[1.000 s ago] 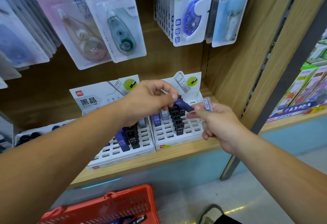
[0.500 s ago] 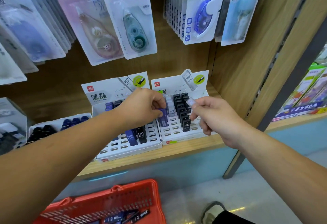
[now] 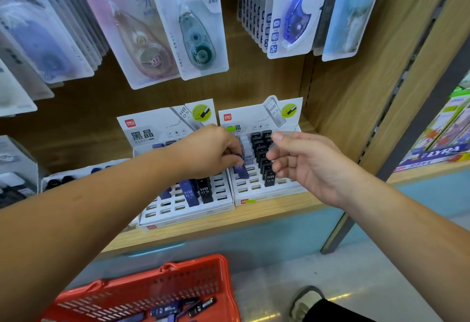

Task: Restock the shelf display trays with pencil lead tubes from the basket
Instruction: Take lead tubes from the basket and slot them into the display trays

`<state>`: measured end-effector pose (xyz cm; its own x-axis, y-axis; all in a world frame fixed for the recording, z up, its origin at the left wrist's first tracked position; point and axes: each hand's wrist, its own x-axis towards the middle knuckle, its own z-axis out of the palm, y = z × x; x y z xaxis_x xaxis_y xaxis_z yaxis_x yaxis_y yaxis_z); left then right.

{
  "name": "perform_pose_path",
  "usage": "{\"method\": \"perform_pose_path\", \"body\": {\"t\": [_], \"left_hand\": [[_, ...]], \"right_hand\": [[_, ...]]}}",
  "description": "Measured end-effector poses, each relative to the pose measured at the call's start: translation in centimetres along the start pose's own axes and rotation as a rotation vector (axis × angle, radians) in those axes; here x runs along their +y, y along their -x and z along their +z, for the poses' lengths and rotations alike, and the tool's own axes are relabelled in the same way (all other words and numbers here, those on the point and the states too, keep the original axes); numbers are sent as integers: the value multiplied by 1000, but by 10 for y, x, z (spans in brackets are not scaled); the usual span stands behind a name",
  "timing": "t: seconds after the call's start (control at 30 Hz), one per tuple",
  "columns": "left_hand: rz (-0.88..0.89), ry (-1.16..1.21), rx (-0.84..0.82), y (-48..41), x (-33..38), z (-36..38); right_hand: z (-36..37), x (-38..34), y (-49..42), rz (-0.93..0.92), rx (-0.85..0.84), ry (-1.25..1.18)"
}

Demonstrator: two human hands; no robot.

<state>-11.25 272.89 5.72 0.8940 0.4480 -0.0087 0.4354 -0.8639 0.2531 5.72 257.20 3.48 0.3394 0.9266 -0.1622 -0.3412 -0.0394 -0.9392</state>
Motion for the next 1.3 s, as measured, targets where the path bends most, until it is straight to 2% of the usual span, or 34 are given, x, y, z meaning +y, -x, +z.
{"method": "perform_pose_path", "body": {"t": [0.07,0.23,0.47,0.63,0.73,0.87,0.93,1.07,1.3], "left_hand": [[3,-56,15,-1,1,1],[-72,-124,2,-1,4,8],[-96,-173,-70,-7,10,5],[-70,-161,-16,-9,16,21],[-78,-85,72,2,13,21],[-35,2,313,23,-2,15],[-10,16,385,31,-12,13],[-20,7,384,43,-25,15],[-85,128,364,48,-29,22]], "right_hand": [[0,1,-1,-5,5,7],[-4,5,-6,6,141,55],[-4,9,-9,19,151,-58],[-1,9,-6,-91,293,193],[5,10,-9,-155,282,303],[18,10,-19,-201,259,382],[22,14,-28,-243,255,502],[24,27,-45,-316,212,756],[15,33,-55,-347,188,955]]}}
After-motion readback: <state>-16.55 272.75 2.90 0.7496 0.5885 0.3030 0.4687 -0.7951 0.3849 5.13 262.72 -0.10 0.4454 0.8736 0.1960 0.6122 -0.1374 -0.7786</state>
